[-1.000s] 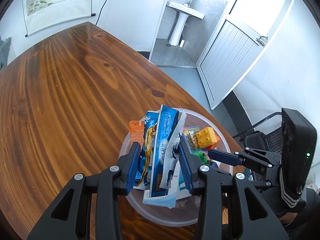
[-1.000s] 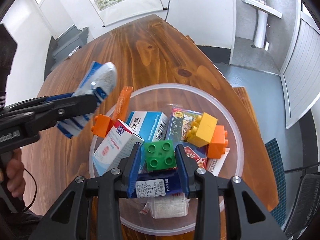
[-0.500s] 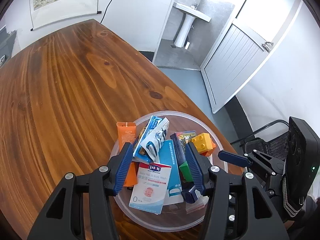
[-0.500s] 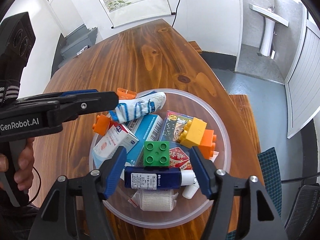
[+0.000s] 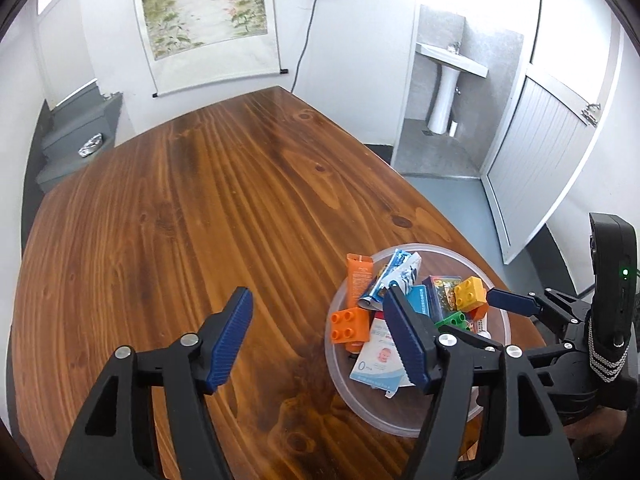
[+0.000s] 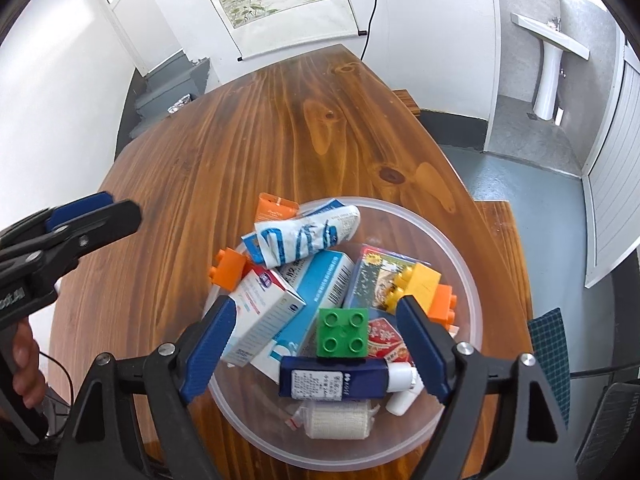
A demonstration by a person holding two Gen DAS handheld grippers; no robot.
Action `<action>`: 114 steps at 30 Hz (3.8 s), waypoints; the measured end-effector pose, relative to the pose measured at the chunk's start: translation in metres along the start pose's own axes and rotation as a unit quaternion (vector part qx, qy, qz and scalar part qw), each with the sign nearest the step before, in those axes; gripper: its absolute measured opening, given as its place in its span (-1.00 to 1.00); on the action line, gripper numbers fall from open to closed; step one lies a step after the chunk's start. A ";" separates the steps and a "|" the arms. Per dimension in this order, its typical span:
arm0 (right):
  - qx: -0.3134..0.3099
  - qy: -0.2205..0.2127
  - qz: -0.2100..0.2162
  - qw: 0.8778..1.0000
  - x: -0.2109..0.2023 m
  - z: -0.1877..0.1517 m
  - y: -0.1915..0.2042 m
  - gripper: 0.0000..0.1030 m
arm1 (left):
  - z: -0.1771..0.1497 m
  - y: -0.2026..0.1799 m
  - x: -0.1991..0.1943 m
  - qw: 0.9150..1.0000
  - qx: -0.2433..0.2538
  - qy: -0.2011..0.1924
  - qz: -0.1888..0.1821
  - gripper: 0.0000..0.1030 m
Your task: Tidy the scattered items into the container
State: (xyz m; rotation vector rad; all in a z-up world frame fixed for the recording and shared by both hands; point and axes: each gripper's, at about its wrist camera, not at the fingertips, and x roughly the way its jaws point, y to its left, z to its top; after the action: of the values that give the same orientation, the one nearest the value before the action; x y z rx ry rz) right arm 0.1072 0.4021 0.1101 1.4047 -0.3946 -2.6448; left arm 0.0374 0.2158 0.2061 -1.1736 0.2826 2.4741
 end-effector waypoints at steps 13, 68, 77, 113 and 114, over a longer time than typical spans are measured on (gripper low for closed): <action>0.001 -0.088 -0.084 0.993 -0.044 -0.009 0.023 0.99 | -0.004 0.032 -0.056 0.999 -0.024 -0.045 0.005 0.48; 0.093 -0.052 -0.182 0.977 -0.093 -0.085 0.046 1.00 | -0.038 -0.020 -0.093 0.993 0.101 -0.056 -0.023 0.63; 0.091 -0.046 -0.175 0.979 -0.085 -0.078 0.039 1.00 | -0.037 -0.023 -0.083 0.994 0.101 -0.043 -0.022 0.63; 0.069 0.007 -0.184 0.980 -0.052 -0.066 0.018 1.00 | -0.043 -0.047 -0.052 0.993 0.095 0.024 -0.065 0.63; 0.069 0.008 -0.184 0.980 -0.051 -0.066 0.017 1.00 | -0.042 -0.048 -0.051 0.993 0.092 0.025 -0.069 0.63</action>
State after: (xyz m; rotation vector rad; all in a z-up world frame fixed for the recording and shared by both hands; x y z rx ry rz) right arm 0.1903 0.3862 0.1204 1.6851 -0.3532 -2.9405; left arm 0.1168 0.2313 0.2185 -1.1396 0.4196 2.2481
